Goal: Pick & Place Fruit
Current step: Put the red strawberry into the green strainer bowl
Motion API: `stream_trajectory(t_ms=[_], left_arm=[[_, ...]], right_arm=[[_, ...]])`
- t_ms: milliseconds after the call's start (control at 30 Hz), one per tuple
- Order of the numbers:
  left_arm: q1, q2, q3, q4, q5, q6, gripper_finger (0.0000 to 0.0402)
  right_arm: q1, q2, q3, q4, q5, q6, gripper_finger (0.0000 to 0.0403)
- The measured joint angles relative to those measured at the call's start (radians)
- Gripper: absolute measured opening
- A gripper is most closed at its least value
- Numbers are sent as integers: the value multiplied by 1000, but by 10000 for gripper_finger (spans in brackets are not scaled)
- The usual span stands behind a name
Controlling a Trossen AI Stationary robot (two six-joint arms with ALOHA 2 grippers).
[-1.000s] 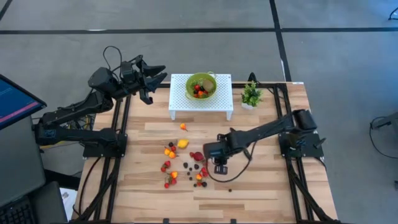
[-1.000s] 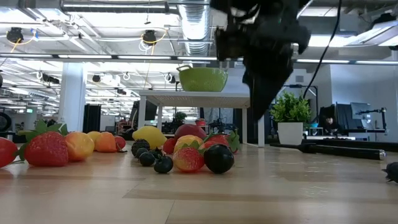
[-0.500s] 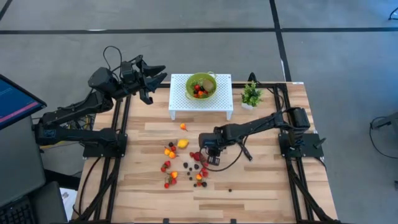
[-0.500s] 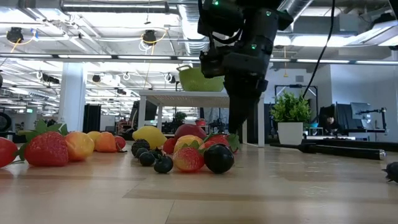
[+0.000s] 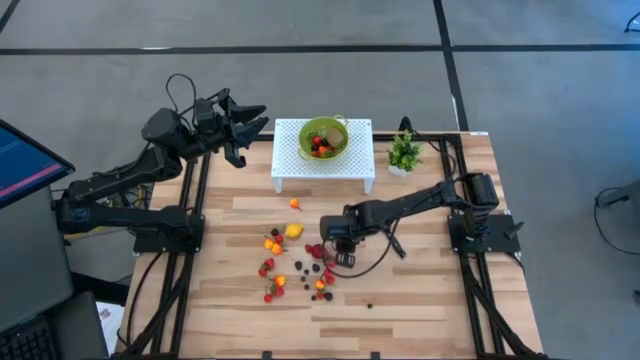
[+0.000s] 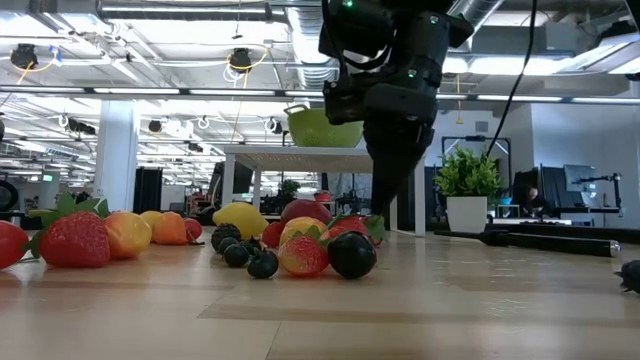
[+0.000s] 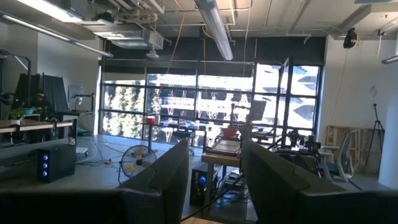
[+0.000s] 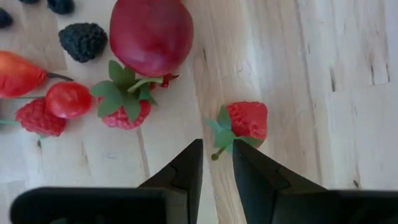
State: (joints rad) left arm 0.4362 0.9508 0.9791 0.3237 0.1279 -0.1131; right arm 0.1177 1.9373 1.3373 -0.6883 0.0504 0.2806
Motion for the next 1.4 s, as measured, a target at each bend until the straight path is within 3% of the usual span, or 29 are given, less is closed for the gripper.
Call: stream_trajectory(t_ms=[300, 600, 1233, 1400], left_arm=[[0, 0, 0, 0, 0, 0, 142], [0, 0, 0, 0, 0, 0, 142], [0, 0, 0, 0, 0, 0, 142], [0, 0, 0, 0, 0, 0, 142]], right_arm=[[0, 0, 0, -5, 0, 0, 75], [0, 0, 0, -25, 0, -3, 7], [0, 0, 0, -18, -2, -18, 4], [-6, -6, 47, -18, -9, -90, 2]])
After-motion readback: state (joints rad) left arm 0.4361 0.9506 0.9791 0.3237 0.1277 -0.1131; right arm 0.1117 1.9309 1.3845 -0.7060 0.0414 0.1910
